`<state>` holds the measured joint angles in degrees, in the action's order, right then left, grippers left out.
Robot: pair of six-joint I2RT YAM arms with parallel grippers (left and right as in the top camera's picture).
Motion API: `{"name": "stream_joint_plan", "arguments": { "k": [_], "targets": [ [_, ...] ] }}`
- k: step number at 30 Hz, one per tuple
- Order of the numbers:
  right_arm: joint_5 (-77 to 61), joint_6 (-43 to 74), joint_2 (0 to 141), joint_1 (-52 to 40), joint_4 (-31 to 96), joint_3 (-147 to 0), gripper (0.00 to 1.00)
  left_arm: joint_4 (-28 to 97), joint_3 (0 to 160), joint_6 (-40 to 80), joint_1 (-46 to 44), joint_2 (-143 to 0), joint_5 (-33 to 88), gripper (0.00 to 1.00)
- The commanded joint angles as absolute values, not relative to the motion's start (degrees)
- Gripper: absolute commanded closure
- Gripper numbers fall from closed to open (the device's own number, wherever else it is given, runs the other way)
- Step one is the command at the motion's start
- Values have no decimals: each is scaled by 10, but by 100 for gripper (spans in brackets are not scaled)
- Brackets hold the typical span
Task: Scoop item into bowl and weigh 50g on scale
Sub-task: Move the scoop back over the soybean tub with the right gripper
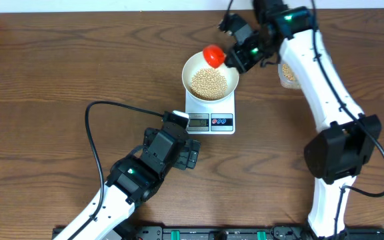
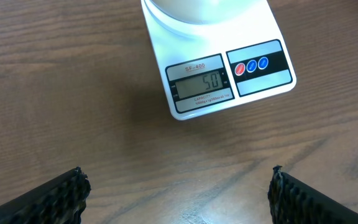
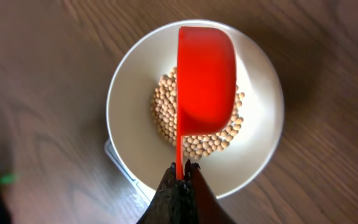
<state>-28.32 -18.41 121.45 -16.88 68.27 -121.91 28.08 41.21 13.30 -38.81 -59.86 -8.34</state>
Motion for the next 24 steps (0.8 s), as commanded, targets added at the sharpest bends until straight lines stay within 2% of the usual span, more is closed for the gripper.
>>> {"name": "stream_joint_plan", "arguments": {
  "k": [1, 11, 20, 24],
  "targets": [
    [-386, -176, 1180, -121, 684, -1231, 99, 281, 413, 134, -390, -599, -95, 6],
    [-506, -176, 1129, 41, 686, -1231, 99, 281, 413, 134, -390, -599, -95, 6],
    [-500, -162, 1096, 182, 728, -1231, 99, 281, 413, 134, -390, -599, -95, 6],
    [-400, -105, 1098, 204, 764, -1228, 99, 281, 413, 134, -390, -599, -95, 6]
  ]
}}
